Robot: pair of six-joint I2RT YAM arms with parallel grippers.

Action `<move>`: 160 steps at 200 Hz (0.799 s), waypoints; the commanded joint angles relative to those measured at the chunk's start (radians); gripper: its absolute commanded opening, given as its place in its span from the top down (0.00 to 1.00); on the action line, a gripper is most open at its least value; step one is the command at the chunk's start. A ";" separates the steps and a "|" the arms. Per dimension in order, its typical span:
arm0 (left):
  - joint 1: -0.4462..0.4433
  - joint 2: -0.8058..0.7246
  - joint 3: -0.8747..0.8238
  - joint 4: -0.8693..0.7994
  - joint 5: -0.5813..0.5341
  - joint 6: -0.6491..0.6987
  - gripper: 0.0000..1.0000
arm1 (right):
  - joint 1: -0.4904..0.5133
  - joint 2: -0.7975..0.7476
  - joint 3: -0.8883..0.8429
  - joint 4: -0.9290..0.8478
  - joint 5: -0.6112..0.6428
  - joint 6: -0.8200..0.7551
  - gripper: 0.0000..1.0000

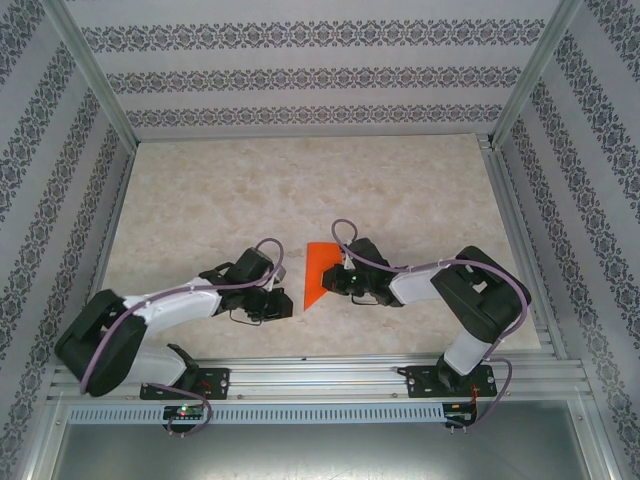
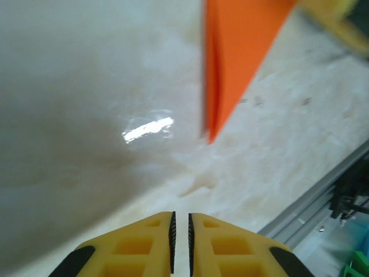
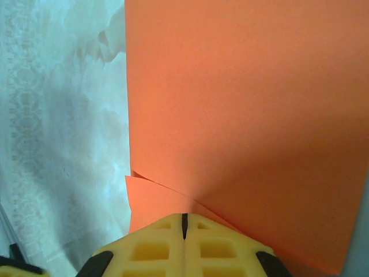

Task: Fold a paper plane with a square sheet of paper (pick it up from the middle)
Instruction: Third fold the triangle at the center of the table, then fourth fold the wing at the center of the table.

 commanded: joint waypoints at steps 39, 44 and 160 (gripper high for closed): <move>0.001 0.039 0.068 0.100 0.085 -0.034 0.77 | 0.145 -0.043 -0.090 -0.058 0.160 0.139 0.96; 0.000 0.048 0.070 0.098 0.081 -0.029 0.77 | 0.147 -0.046 -0.094 -0.045 0.160 0.145 0.95; -0.008 0.268 0.041 0.221 0.078 -0.028 0.80 | 0.148 -0.076 -0.080 -0.053 0.123 0.120 0.92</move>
